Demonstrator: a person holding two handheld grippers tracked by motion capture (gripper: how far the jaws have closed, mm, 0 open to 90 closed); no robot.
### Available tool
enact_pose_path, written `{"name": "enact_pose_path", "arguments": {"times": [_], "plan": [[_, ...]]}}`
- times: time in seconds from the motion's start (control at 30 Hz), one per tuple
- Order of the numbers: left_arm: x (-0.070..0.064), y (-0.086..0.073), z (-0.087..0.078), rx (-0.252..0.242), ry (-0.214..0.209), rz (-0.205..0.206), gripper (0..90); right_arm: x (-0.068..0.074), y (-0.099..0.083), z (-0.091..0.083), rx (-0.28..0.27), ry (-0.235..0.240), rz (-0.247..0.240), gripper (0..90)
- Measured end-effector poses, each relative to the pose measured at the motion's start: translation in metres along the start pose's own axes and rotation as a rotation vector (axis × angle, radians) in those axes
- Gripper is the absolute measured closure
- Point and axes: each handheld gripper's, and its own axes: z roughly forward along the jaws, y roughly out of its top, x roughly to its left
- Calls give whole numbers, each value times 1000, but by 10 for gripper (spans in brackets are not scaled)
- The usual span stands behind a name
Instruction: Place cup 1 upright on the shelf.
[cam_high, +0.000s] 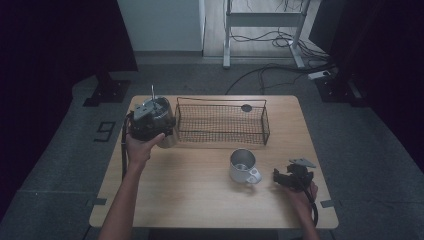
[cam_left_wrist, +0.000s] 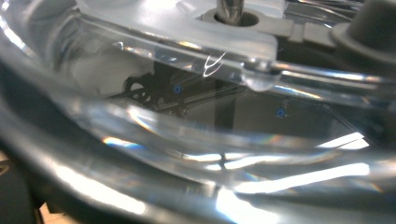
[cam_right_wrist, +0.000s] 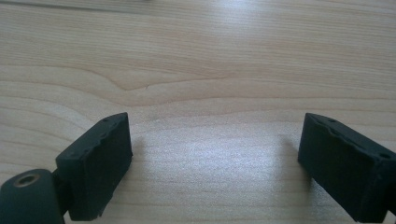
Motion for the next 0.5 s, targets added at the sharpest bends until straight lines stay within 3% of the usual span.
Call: {"name": "enact_pose_path", "arguments": {"times": [0.5], "plan": [[-5,10,8,3,-10,-3,40,0,0,0,0,2,-2,98]]}}
